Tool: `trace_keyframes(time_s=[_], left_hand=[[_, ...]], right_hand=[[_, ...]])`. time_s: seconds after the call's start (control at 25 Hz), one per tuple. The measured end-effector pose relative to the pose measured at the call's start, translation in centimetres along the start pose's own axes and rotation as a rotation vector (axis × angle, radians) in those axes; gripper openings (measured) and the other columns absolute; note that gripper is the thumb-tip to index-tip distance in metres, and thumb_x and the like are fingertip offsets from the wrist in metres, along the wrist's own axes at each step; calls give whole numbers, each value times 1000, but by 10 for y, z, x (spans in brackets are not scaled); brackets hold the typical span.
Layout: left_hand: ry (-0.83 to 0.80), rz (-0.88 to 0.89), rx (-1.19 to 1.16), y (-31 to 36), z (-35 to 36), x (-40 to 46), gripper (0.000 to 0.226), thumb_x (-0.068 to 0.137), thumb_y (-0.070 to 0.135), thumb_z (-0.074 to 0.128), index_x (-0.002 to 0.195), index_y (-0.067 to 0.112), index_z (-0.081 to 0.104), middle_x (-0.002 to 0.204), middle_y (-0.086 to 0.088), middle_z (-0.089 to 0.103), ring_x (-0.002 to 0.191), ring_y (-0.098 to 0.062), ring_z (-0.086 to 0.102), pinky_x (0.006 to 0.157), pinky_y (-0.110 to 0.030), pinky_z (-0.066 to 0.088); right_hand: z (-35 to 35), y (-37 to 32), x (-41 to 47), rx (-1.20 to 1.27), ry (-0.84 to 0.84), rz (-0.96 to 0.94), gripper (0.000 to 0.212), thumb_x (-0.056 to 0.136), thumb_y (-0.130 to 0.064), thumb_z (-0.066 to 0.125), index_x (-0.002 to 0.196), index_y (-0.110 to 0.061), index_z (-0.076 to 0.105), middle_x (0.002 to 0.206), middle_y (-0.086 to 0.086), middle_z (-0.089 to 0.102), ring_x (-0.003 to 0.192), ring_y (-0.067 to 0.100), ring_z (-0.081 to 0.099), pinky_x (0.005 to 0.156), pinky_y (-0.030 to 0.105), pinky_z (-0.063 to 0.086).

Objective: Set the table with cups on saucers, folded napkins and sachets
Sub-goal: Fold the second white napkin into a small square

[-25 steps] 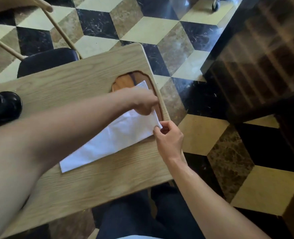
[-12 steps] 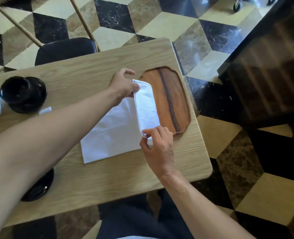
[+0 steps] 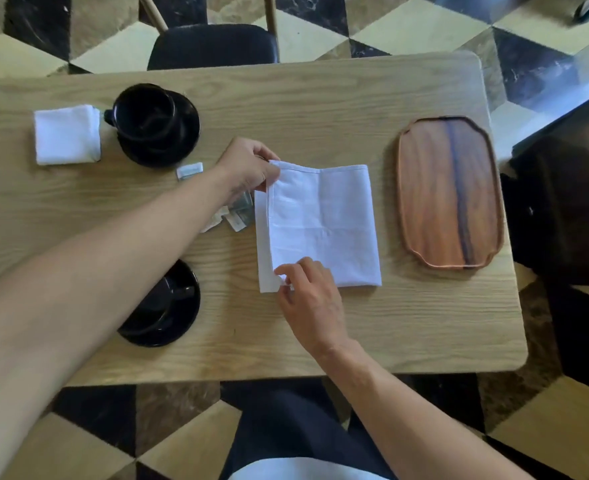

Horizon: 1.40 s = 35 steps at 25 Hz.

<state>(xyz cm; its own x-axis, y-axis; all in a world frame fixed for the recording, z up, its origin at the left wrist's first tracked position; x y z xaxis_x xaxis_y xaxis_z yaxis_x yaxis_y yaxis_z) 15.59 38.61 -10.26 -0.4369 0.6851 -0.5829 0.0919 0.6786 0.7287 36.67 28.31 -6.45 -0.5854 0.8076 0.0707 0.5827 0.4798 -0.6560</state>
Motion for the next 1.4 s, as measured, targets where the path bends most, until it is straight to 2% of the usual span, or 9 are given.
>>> trace_keyframes(time_s=[0.08, 0.24, 0.52, 0.64, 0.72, 0.8, 0.96, 1.2, 1.4], left_hand=[[44, 70, 169, -5, -11, -1, 20, 70, -5, 64, 75, 13, 68, 66, -1, 65, 50, -9, 57, 46, -21, 46], [65, 192, 397, -4, -17, -2, 18, 72, 5, 66, 80, 19, 72, 79, 9, 69, 74, -10, 64, 60, -21, 46], [105, 447, 789, 6, -2, -7, 31, 84, 2, 57, 113, 5, 66, 113, -13, 61, 111, -32, 52, 94, -40, 44], [247, 670, 912, 11, 18, -40, 44, 83, 6, 55, 126, -1, 61, 130, -21, 58, 122, -41, 51, 104, -49, 42], [238, 741, 939, -1, 47, -65, 52, 86, 10, 48, 135, -6, 55, 144, -26, 51, 137, -45, 44, 114, -54, 34], [212, 721, 902, -20, 75, -83, 57, 89, 17, 40, 139, -8, 52, 151, -28, 44, 144, -47, 36, 117, -59, 30], [217, 571, 907, -64, 107, -99, 64, 96, 30, 49, 147, -8, 41, 156, -33, 31, 148, -49, 24, 119, -61, 24], [191, 544, 1004, -97, 115, -98, 88, 98, 55, 41, 155, -8, 18, 162, -34, 8, 153, -45, 3, 124, -57, 10], [219, 520, 988, -84, 111, -103, 85, 100, 55, 36, 155, -8, 21, 162, -35, 8, 153, -47, 4, 123, -60, 12]], right_hand=[[16, -6, 2, 7, -42, -19, 27, 79, 8, 70, 101, -8, 74, 87, 8, 63, 75, 30, 59, 69, 43, 52], [35, -8, 0, -35, -116, -21, 31, 78, 8, 71, 102, -10, 74, 89, 6, 63, 78, 28, 58, 72, 41, 52], [49, 3, -3, -105, -223, 15, 27, 80, -8, 67, 106, -15, 72, 96, 2, 60, 90, 24, 54, 81, 42, 47], [28, 16, 8, -131, -90, 62, 25, 86, -21, 61, 106, -12, 71, 111, 8, 61, 102, 28, 56, 88, 45, 46], [11, 41, 24, -193, 5, 167, 32, 92, -23, 58, 119, -8, 67, 132, 16, 57, 125, 36, 51, 104, 49, 43], [6, 65, 38, -273, -54, 218, 48, 99, -26, 54, 141, -3, 52, 156, 22, 39, 149, 40, 29, 121, 52, 26], [15, 108, 35, -429, -270, 125, 69, 105, -41, 38, 161, -5, 18, 169, 16, 5, 157, 33, -1, 127, 49, 5], [9, 131, 27, -502, -271, 7, 85, 103, -59, 31, 160, 0, 9, 170, 17, 3, 158, 26, 1, 128, 43, 4], [-3, 125, 38, -508, -259, 0, 82, 103, -57, 26, 160, 1, 13, 169, 18, 4, 158, 28, 0, 128, 45, -1]])
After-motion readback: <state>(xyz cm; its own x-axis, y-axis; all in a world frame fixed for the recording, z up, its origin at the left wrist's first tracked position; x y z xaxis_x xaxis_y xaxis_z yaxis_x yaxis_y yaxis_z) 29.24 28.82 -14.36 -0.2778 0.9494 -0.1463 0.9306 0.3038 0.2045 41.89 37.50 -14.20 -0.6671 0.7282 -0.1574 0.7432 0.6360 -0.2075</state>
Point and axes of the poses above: each hand's wrist, its own x-axis towards the middle knuckle, its own z-axis out of the palm, y = z × x, the point moved 9 cm from there along x, towards the middle knuckle
